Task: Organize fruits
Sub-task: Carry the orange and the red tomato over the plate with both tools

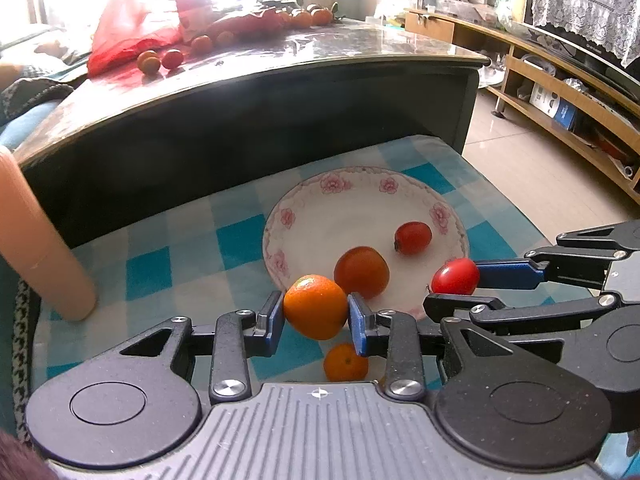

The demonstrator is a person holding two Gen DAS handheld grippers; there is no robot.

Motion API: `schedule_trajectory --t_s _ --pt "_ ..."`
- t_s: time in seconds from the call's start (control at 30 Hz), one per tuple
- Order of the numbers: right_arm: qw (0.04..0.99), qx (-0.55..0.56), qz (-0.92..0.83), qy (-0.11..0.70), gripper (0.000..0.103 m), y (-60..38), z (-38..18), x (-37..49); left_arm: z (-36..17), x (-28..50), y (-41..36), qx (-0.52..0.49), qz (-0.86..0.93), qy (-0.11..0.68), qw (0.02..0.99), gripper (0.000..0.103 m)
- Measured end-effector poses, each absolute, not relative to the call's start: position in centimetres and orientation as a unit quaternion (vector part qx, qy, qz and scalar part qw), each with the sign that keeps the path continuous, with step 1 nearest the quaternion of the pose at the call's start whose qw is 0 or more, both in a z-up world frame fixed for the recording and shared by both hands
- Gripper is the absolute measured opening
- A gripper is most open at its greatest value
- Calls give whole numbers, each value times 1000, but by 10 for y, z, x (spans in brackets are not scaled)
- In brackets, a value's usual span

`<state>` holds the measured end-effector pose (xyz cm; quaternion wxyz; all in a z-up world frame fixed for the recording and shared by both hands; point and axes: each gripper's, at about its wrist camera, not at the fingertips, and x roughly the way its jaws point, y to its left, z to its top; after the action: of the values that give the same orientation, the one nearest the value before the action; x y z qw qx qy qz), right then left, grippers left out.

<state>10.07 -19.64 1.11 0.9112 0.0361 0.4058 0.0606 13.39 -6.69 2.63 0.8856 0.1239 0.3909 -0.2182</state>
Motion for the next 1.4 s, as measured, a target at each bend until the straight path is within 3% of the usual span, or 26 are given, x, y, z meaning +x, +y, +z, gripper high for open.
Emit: schedule_trajectory --t_s 1.4 --pt "912 96 29 397 50 -228 -18 165 2 201 -86 87 -227 389 889 42"
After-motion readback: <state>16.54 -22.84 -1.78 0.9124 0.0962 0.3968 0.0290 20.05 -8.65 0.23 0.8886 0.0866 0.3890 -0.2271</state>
